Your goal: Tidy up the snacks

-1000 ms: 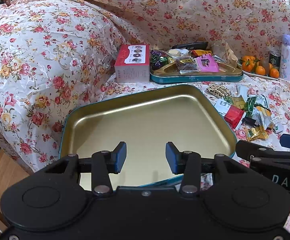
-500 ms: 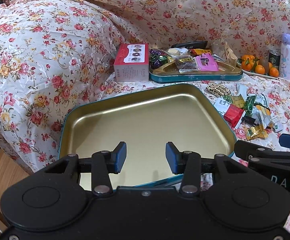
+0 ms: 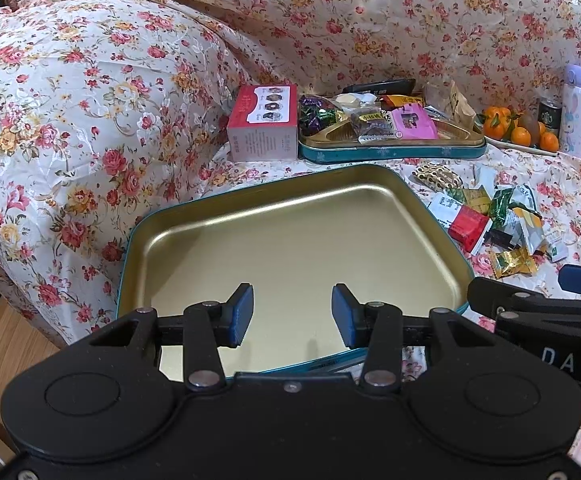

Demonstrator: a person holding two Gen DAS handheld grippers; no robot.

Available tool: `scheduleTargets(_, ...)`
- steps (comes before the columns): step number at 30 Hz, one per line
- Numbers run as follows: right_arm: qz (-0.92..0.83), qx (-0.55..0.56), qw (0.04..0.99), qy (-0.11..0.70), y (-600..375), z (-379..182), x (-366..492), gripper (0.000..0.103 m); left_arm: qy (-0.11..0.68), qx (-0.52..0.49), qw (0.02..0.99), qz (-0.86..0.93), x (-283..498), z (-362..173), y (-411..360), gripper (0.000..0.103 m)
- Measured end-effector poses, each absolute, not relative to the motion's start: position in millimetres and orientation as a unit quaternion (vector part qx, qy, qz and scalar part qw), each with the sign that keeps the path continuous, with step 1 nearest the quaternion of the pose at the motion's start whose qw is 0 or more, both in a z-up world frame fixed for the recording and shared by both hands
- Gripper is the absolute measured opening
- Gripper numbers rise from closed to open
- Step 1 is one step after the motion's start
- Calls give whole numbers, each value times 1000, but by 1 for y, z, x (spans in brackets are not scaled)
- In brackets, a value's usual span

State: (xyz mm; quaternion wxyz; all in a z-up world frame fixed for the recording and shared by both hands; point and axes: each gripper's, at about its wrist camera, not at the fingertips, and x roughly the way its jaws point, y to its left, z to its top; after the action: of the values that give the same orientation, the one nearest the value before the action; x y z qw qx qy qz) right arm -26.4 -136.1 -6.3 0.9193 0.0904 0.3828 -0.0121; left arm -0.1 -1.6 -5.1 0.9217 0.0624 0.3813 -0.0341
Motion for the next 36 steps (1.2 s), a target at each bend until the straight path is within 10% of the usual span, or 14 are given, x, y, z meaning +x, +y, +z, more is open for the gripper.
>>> scheduleTargets(36,-51,139,903,403,-193,-28,-51,81,382,43,916,-111,-12,-24,-20,52)
